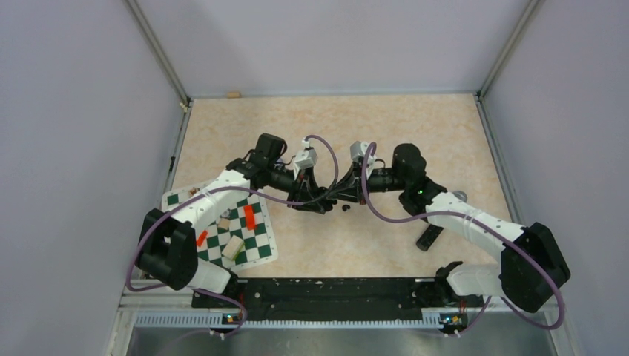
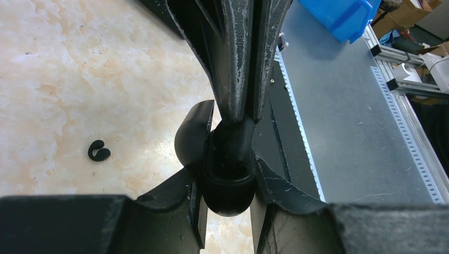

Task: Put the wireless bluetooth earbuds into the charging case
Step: Insert the left earbud into the left side groove of the charging case.

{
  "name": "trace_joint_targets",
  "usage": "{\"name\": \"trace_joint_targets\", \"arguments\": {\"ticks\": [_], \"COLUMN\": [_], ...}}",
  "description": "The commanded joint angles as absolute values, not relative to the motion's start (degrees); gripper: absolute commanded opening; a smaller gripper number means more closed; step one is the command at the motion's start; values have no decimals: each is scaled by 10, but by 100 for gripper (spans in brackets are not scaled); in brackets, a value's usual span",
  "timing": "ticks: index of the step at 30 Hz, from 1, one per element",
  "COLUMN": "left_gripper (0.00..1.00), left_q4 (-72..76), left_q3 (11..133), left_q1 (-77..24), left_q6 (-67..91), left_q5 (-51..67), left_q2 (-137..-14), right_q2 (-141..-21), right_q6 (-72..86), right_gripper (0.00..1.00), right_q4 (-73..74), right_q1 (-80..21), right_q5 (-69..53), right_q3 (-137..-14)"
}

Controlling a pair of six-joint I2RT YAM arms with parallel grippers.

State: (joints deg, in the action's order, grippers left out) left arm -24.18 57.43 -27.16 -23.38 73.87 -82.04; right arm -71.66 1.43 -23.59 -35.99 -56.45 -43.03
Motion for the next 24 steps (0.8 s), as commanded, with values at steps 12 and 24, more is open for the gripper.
{"name": "trace_joint_targets", "arguments": {"ticks": [12,24], "left_gripper": [0,0], "left_q4": [-238,-252], "left_q3": [596,599], "left_q1": [-278,-279], "left_q6": [-252,-264], "left_q5": [753,751], "left_q2": [-817,-814], "right_q2": [-725,-735], "right_q6": [-7,-39], "right_gripper": [0,0], "right_q4": [-246,-216], "right_q1": [-380,-398], "right_q5": [-538,-517], "right_q3": [-448,-457]}}
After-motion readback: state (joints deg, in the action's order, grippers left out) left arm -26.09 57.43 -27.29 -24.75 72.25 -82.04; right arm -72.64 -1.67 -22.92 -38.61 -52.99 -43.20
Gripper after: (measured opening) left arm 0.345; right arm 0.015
